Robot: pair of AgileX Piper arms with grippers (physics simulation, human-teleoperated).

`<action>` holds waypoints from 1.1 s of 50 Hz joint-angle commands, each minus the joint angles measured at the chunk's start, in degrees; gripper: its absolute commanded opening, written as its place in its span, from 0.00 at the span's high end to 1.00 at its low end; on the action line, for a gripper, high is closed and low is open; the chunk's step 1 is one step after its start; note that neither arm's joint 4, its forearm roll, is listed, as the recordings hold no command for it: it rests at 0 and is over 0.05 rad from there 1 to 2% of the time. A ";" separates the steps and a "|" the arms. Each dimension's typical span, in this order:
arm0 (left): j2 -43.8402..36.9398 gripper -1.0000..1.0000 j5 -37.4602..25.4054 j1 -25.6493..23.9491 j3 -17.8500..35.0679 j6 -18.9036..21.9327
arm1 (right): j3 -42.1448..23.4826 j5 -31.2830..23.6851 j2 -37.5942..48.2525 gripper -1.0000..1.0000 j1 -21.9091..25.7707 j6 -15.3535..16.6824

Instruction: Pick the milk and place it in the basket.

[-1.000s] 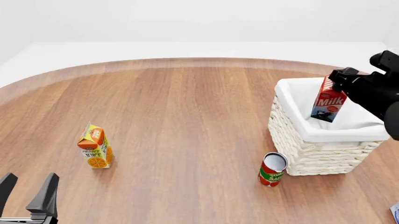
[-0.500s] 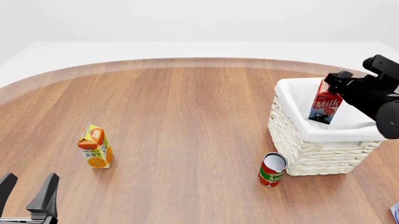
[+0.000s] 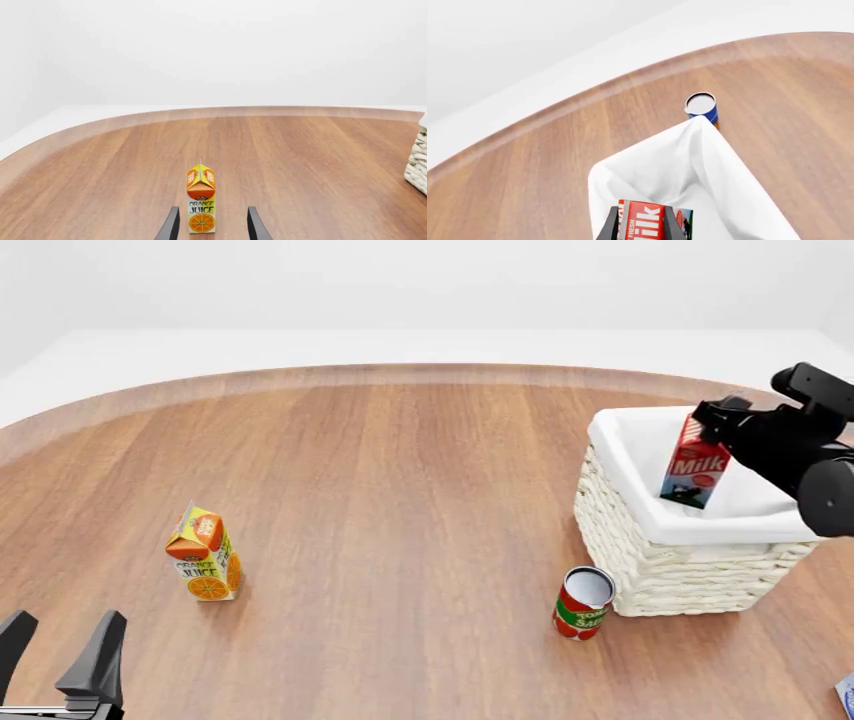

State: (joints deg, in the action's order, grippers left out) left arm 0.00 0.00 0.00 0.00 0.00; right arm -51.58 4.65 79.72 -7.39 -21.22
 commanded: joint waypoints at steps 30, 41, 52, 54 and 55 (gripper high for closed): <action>0.00 0.00 0.00 0.00 0.00 0.00 | -1.41 2.85 3.82 1.00 -0.18 -0.81; 0.00 0.00 0.00 0.00 0.00 0.00 | -1.18 3.59 4.67 1.00 -0.38 -0.80; 0.00 0.00 0.00 0.00 0.00 0.00 | -1.04 4.59 6.18 1.00 -0.51 -0.68; 0.00 0.00 0.00 0.00 0.00 0.00 | -1.16 4.58 6.28 1.00 -0.46 -0.81; 0.00 0.00 0.00 0.00 0.00 0.00 | -1.21 4.60 6.40 1.00 -0.49 -0.83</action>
State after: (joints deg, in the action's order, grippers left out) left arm 0.00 0.00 0.00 0.00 0.00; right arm -51.74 8.33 85.83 -7.84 -20.75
